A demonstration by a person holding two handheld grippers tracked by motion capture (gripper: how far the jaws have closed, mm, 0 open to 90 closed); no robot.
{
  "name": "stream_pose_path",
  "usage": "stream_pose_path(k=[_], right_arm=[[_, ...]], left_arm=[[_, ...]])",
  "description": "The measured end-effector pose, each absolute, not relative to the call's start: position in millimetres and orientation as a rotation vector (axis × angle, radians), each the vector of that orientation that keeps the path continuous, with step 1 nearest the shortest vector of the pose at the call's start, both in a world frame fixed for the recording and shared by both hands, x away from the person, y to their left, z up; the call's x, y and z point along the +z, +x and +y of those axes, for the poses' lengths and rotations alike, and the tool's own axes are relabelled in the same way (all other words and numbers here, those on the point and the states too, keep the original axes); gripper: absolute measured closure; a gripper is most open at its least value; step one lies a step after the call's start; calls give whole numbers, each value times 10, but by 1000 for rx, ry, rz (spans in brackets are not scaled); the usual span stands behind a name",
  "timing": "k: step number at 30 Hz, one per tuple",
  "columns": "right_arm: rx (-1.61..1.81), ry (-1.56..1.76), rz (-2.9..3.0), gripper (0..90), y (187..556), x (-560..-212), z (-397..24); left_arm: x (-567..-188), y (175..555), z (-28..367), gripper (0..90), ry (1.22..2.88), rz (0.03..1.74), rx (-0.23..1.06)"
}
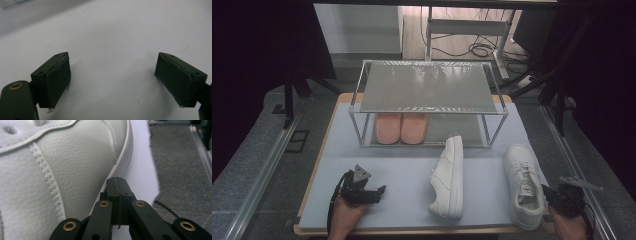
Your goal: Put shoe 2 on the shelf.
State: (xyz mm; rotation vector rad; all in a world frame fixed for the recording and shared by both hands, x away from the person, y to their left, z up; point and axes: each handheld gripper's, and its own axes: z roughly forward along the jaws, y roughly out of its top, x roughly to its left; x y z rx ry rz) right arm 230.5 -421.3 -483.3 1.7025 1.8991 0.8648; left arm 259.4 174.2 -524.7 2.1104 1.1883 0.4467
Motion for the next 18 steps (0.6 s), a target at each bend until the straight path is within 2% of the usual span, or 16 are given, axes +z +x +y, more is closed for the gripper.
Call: stream_pose_path(k=[5, 18], right_arm=[[921, 1702, 1954, 900, 2346, -4948, -4085], [953, 1657, 1932, 893, 2325, -4868, -4118]], left_arm=[[-5247, 2593, 1742, 133, 2110, 1188, 446], [-5247, 2592, 1741, 134, 2110, 1188, 448]])
